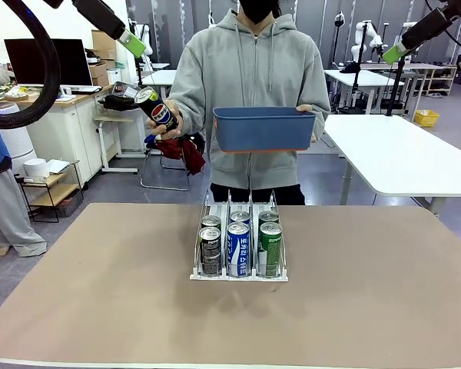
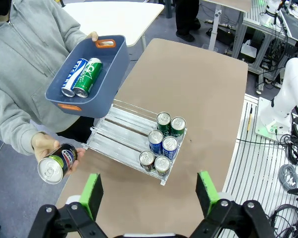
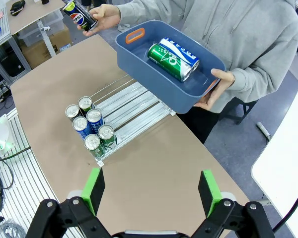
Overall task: Fill the beverage cans into the dispenser.
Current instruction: Pick up the Pepsi coke handed by the human.
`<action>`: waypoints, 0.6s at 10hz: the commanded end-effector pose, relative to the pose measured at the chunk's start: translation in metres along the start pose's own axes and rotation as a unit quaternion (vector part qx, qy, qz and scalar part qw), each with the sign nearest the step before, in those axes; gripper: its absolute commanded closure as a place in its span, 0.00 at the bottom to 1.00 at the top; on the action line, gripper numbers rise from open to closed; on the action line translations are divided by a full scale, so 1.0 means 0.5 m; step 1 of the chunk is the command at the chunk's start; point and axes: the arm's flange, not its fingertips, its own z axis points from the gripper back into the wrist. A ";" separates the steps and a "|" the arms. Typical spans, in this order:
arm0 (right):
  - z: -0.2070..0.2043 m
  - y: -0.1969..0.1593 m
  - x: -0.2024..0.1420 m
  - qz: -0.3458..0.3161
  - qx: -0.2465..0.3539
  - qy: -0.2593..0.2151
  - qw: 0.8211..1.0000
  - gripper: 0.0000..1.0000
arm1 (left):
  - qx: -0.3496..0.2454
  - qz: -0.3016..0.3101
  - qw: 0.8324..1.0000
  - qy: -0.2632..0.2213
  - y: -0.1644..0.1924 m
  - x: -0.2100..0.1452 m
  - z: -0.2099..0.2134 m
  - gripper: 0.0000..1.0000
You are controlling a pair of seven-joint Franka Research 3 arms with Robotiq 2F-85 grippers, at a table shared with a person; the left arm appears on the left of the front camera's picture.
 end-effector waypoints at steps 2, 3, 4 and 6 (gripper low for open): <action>0.001 0.002 0.000 0.001 0.002 0.000 1.000 0.00 | 0.004 0.003 1.000 0.001 0.001 0.001 -0.001 0.00; 0.001 0.002 0.000 0.001 0.002 0.000 1.000 0.00 | 0.004 0.003 1.000 0.001 0.001 0.001 -0.001 0.00; 0.001 0.002 0.000 0.001 0.002 0.000 1.000 0.00 | 0.004 0.003 1.000 0.001 0.001 0.001 -0.001 0.00; 0.001 0.002 0.000 0.001 0.002 0.000 1.000 0.00 | 0.004 0.003 1.000 0.001 0.001 0.001 -0.001 0.00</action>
